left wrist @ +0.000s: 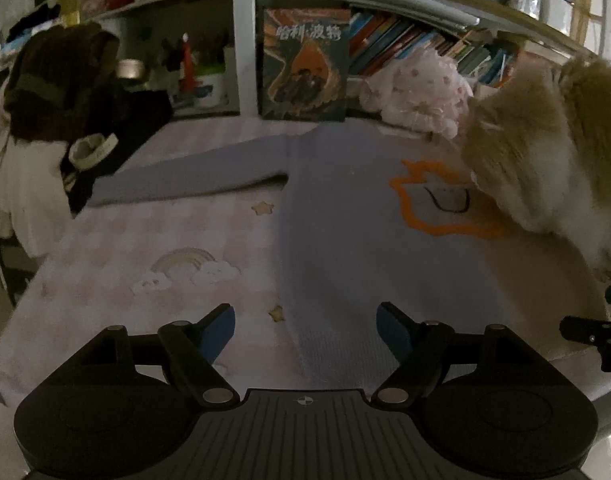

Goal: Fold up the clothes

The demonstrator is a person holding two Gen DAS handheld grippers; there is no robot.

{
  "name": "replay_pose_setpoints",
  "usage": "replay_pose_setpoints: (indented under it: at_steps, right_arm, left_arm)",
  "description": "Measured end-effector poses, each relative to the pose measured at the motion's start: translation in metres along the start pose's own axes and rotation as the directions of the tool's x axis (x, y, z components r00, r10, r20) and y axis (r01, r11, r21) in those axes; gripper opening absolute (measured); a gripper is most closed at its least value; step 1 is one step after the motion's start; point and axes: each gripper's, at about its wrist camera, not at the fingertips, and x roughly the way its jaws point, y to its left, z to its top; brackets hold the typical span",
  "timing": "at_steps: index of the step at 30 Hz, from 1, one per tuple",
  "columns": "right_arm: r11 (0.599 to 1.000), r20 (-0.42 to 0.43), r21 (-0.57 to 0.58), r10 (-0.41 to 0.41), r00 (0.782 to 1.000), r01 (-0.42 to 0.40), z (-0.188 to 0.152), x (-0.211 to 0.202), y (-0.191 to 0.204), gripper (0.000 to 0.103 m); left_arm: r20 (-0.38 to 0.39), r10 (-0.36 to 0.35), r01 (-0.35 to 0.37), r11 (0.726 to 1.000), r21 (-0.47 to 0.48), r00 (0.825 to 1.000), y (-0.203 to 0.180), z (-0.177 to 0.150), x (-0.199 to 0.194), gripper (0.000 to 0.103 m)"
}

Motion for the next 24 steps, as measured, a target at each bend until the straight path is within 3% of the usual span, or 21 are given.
replay_pose_setpoints:
  at_steps: [6, 11, 16, 24]
  right_arm:
    - [1.0, 0.004, 0.01, -0.029, 1.0, 0.029, 0.011, 0.006, 0.036, 0.096]
    - [0.995, 0.007, 0.047, -0.083, 0.997, 0.082, 0.027, 0.013, 0.081, 0.097]
    - [0.993, 0.037, 0.048, -0.107, 0.994, 0.105, 0.041, 0.02, 0.133, 0.102]
    - [0.989, 0.014, -0.03, -0.143, 0.99, 0.144, 0.052, 0.034, 0.198, 0.102]
  left_arm:
    - [0.017, -0.031, 0.03, 0.998, 0.052, 0.999, 0.037, 0.003, 0.005, 0.081]
    - [0.037, -0.054, 0.05, 0.994, 0.099, 0.998, 0.091, 0.012, 0.021, 0.081]
    - [0.036, -0.067, 0.069, 0.997, -0.038, 0.997, 0.162, 0.022, 0.053, 0.081]
    - [0.07, 0.007, 0.011, 0.967, -0.254, 0.998, 0.262, 0.044, 0.113, 0.075]
